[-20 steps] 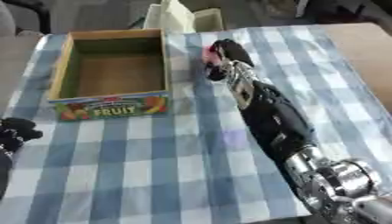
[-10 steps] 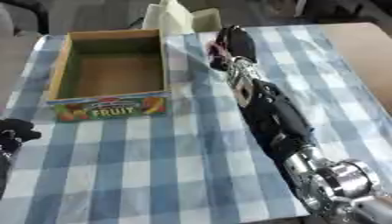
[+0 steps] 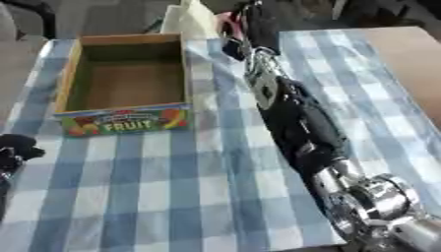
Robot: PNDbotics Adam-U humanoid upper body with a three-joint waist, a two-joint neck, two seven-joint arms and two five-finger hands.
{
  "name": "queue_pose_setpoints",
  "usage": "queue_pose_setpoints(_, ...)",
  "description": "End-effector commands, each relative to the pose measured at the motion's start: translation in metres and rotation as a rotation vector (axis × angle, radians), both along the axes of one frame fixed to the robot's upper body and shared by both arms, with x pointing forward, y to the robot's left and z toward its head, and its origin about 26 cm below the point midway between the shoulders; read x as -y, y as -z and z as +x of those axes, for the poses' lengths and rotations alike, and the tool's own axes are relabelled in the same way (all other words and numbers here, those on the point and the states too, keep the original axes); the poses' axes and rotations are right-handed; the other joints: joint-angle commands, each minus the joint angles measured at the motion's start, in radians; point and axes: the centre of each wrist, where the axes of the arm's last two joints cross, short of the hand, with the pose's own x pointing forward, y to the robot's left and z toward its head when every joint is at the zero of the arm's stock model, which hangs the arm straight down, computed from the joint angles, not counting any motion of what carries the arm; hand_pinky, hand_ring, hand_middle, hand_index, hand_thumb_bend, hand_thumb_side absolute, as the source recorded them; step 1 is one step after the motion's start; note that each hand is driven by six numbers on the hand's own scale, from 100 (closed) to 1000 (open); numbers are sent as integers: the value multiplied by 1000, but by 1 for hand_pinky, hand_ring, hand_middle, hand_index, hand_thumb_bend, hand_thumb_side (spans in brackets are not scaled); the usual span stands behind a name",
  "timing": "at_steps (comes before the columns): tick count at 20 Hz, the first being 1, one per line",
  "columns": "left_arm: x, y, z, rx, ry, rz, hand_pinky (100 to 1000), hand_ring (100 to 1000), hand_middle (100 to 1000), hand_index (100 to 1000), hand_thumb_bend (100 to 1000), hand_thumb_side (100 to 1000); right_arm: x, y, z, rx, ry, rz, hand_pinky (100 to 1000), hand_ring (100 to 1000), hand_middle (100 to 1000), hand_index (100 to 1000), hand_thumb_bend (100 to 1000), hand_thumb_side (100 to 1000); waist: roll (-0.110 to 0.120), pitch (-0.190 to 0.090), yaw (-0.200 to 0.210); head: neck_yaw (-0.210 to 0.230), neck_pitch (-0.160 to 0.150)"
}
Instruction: Pick up objects on the table and place them in the box.
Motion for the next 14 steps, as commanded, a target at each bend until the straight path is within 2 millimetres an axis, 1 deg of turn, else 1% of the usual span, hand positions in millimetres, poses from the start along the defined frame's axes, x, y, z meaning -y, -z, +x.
queue_pose_setpoints(1,0,-10,2,32,18,19,717,536,527,491,115,884,-26,-24,-4,60,-107,-13,338,568,444,517,100,100,2,-19,7,-8,-11)
queue_pose_setpoints(6,2,-11,2,34,31,17,717,537,528,491,114,883,-65,-24,-16,57,-231,-45,349,579,451,523,100,100,3,-19,24,-25,-13)
queue_pose_setpoints(9,4,-11,3,36,37,15,717,538,528,491,115,883,-85,-16,-23,31,-291,-70,364,597,460,534,100,100,2,-18,35,-33,-15)
queue_pose_setpoints(11,4,-12,3,39,39,14,717,538,528,491,114,882,-94,-10,-27,8,-327,-92,376,609,468,544,100,100,2,-16,41,-36,-17)
queue_pose_setpoints(14,4,-13,3,41,39,12,717,539,527,491,114,883,-103,1,-31,-34,-364,-123,396,631,478,556,100,100,3,-15,46,-40,-18)
